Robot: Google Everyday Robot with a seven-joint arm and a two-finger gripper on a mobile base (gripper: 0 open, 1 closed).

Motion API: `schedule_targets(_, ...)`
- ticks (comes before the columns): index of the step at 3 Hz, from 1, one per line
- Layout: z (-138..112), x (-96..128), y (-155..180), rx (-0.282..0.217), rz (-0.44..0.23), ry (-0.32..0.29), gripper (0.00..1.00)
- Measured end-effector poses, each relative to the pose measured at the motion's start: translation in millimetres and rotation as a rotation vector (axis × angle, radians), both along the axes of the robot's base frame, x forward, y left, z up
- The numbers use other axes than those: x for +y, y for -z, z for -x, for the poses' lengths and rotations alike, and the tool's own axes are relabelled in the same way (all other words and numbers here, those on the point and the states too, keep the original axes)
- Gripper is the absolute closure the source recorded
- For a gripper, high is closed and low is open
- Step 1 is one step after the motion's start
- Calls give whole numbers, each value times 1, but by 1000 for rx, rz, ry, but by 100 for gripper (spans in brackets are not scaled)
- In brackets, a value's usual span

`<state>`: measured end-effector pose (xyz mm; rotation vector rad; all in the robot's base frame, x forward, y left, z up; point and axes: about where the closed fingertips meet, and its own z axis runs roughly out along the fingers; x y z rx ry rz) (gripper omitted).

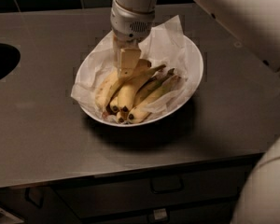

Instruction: Pick banana from white bowl

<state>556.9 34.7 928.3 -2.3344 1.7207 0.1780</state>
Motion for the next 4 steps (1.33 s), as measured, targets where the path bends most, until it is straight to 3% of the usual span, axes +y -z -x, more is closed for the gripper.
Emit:
schedule_targets(1,7,1,-19,-52,-30,0,100)
schedule_targets(2,7,1,-19,-52,-30,0,100)
schedule_targets(3,8,0,-31,-88,-41,8,100)
schedule_targets(4,15,-4,-60,-167,-41,29,100)
